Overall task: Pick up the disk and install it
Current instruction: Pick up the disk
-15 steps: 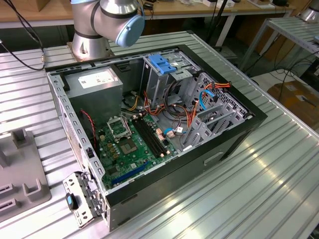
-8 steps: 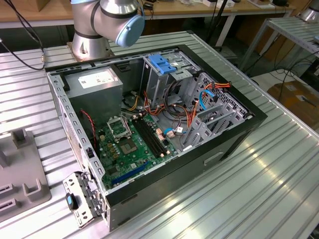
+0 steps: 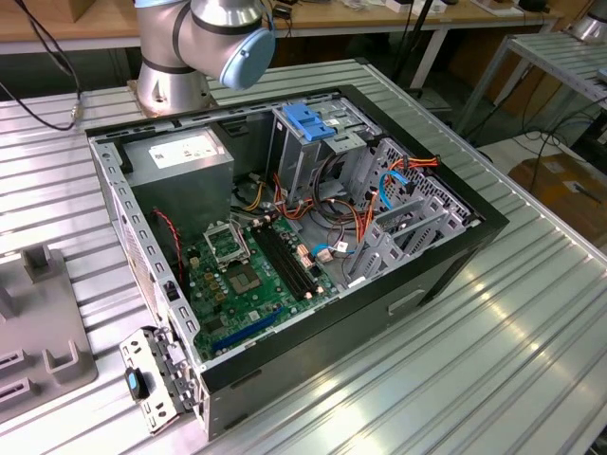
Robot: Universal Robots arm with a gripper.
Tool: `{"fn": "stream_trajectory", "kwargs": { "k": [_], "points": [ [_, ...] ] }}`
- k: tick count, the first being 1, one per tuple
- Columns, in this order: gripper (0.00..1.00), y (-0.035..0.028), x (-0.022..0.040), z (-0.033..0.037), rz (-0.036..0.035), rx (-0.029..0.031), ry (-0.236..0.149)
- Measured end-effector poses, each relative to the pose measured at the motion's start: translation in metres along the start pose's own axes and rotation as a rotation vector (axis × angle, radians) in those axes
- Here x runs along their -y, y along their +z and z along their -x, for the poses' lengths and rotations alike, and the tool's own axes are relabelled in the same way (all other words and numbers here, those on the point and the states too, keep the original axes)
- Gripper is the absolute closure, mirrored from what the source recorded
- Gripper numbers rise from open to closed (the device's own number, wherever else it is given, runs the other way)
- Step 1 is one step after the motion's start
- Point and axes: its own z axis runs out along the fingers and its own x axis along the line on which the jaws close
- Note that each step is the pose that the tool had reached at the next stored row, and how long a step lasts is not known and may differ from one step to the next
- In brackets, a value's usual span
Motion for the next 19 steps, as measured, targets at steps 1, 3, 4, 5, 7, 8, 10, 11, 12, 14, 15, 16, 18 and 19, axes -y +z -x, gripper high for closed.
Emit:
{"fn": "stream_trajectory", "kwargs": {
  "k": [1, 3, 4, 5, 7, 8, 10, 11, 12, 14, 15, 16, 18, 19],
  "points": [
    [0.65, -0.0023, 0.0, 0.0001, -0.0001, 0.0001, 0.0],
    [0.65, -0.0052, -0.0001, 0.0001, -0.0001, 0.0001, 0.0],
    [0.65, -0.0052, 0.0, 0.0001, -0.0002, 0.0001, 0.0],
    [0.65, -0.0053, 0.0, 0.0001, -0.0002, 0.0001, 0.0],
    [0.65, -0.0056, 0.0, 0.0001, 0.0, 0.0, 0.0],
    [0.65, -0.0057, 0.0, 0.0001, 0.0, 0.0, 0.0],
    [0.65, -0.0057, 0.0, 0.0001, 0.0, 0.0, 0.0],
    [0.65, -0.0057, 0.0, 0.0001, 0.0, 0.0, 0.0],
    [0.65, -0.0057, 0.0, 0.0001, 0.0, 0.0, 0.0],
    [0.65, -0.0058, 0.0, 0.0001, 0.0, 0.0, 0.0],
    [0.65, -0.0058, 0.0, 0.0001, 0.0, 0.0, 0.0],
    [0.65, -0.0059, 0.0, 0.0001, 0.0, 0.0, 0.0],
    [0.65, -0.0063, 0.0, 0.0001, 0.0001, -0.0001, 0.0],
    [0.65, -0.0067, 0.0, 0.0001, 0.0002, -0.0001, 0.0]
  ]
}}
